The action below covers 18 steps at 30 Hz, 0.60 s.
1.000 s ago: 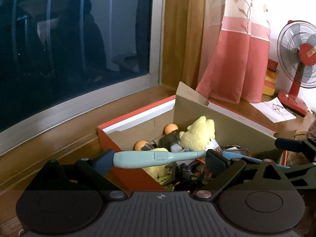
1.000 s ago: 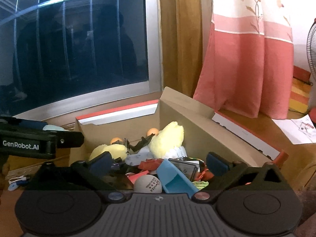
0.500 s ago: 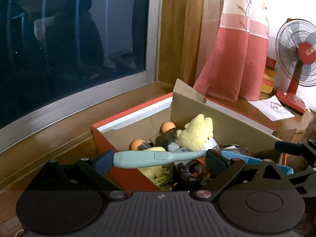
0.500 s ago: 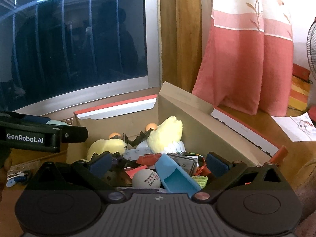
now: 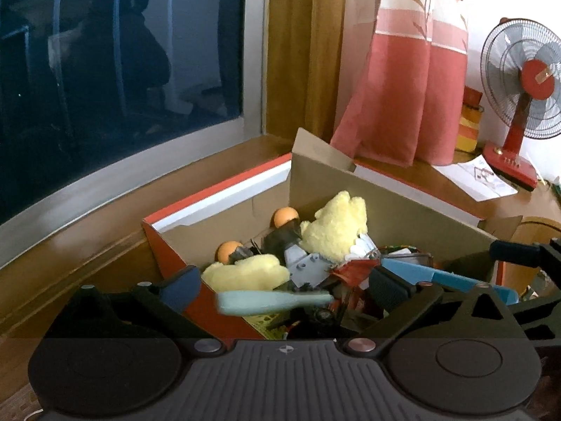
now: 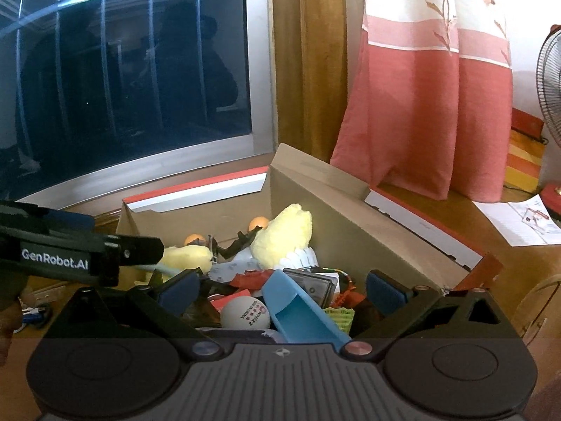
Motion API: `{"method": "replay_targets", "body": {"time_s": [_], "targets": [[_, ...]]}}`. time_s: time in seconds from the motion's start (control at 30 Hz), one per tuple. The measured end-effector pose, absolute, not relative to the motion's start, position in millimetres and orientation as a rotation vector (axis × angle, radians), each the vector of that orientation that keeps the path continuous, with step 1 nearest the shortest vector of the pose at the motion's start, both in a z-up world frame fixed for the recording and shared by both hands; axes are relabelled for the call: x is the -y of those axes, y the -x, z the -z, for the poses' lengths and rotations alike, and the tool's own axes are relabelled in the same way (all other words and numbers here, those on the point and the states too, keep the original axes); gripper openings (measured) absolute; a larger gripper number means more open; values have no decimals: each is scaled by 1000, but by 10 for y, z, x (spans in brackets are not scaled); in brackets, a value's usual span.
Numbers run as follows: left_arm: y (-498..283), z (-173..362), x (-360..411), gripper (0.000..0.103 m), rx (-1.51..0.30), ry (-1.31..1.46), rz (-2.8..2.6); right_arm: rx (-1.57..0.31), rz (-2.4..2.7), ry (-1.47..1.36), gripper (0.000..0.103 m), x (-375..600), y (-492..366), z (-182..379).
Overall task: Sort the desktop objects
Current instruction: 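Open the left tool to drop the mint-green stick into the box, then withdraw both open tools from the box back over the desk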
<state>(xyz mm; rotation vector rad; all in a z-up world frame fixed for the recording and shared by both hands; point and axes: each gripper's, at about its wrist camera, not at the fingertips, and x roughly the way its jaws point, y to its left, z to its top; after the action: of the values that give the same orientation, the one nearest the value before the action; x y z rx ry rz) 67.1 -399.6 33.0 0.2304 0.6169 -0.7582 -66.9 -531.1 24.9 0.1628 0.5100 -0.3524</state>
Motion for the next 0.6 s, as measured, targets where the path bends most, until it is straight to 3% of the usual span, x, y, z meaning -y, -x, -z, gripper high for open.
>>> {"method": "replay_targets", "body": {"time_s": [0.6], "targets": [[-708,-354,3750,103,-606,-154,722,-480,399,-126,102,5216,658,-281]]}}
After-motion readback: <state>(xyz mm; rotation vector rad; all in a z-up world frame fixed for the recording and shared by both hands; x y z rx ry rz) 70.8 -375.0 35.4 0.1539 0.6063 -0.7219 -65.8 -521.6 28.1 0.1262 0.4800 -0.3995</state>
